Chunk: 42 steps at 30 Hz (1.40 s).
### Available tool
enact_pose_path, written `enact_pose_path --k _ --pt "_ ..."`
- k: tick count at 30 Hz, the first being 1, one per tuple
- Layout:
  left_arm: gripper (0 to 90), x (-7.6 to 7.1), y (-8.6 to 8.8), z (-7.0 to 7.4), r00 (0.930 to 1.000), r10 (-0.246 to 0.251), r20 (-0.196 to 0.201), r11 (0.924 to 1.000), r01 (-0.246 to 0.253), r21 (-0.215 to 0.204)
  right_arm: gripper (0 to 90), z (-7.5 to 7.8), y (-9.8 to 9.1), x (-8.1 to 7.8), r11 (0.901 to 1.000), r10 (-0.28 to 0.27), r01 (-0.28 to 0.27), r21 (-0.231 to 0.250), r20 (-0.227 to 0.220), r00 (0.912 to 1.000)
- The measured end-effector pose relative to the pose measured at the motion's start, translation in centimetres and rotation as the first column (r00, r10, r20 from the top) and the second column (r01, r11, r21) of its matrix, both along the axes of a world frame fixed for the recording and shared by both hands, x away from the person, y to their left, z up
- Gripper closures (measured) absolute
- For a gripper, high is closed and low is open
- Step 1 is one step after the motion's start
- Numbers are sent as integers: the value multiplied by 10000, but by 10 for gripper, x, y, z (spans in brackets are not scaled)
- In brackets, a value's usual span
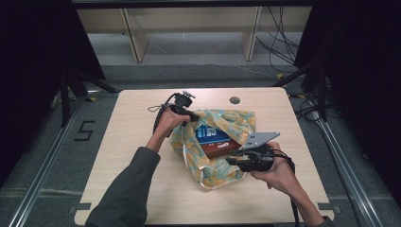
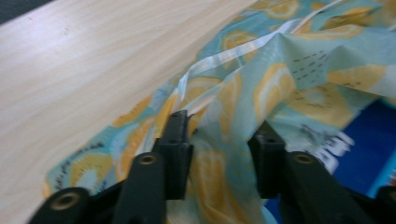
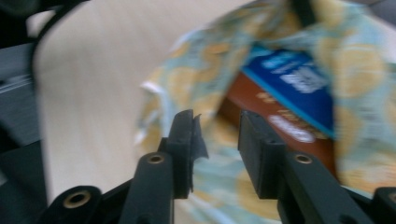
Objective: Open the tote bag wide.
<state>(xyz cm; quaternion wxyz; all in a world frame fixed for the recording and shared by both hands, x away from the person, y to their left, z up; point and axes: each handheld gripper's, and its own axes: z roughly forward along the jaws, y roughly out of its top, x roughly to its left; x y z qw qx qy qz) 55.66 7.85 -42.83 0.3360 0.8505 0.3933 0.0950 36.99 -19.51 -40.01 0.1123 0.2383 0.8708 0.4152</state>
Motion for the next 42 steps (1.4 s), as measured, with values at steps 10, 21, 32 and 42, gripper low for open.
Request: enact_pose_path --k 10,21,32,42 --pt "349 -39 16 30 9961 26 881 9990 13 -443 812 -19 -6 38 9880 -1197 1227 -942 362 9921" --pt "323 -113 38 36 9832 -425 1773 9895 659 -1286 841 -22 -13 57 9815 -1732 1731 -816 62 9849" --pt "237 -146 51 16 9811 47 1935 9854 284 -1678 781 -19 -21 53 9819 -1870 1866 -329 -107 9823" --pt "180 -173 60 1 9807 180 1948 9879 126 -1544 599 -18 -36 47 9725 -2328 2328 2 32 9725"
